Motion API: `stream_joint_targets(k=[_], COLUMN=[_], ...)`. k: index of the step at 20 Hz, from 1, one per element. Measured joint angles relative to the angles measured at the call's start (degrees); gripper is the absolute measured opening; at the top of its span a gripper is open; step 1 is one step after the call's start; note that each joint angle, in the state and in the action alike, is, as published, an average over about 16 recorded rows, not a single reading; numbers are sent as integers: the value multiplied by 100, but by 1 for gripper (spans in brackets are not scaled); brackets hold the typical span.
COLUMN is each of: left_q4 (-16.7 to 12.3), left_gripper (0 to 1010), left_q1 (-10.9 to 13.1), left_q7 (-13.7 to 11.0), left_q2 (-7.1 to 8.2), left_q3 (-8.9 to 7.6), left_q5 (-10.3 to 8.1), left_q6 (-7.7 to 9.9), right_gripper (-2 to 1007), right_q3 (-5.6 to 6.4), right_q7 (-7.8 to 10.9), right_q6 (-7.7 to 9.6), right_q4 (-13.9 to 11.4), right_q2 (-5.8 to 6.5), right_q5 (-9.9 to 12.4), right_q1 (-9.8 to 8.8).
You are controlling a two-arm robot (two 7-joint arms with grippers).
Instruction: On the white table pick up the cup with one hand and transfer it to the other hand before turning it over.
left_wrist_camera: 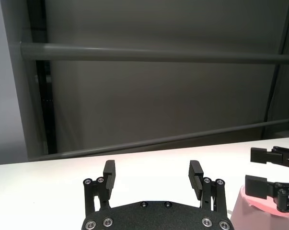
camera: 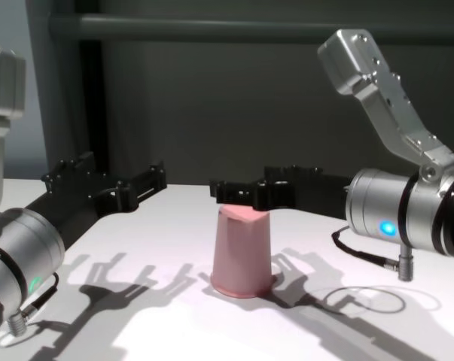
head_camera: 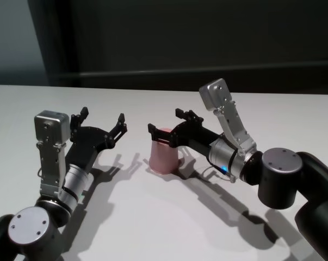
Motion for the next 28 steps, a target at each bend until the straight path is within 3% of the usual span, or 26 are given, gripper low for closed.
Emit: stream_joint_targets(k=[6,14,21,28], left_q4=[0,0,0,0], left_gripper=[1003,1003,1003,1003], left_q1=[0,0,0,0], left_q7=[0,0,0,0], left_q2=[0,0,0,0], left_q3=[0,0,0,0], left_q5=[0,0,0,0], left_q6=[0,0,0,0], right_gripper=[1002,1002,1002,1002], right_q3=[180,516,833,1096], right_q7=[-180,-693,-1139,-1388], right_q6=[-278,-581,-676,-703], right_q4=[-46,-209,-436,-681], right_q2=[-46,-81,-61,-2], right_q5=[-143,-383,-561,-671], right_q1=[-52,-274,-576,-898])
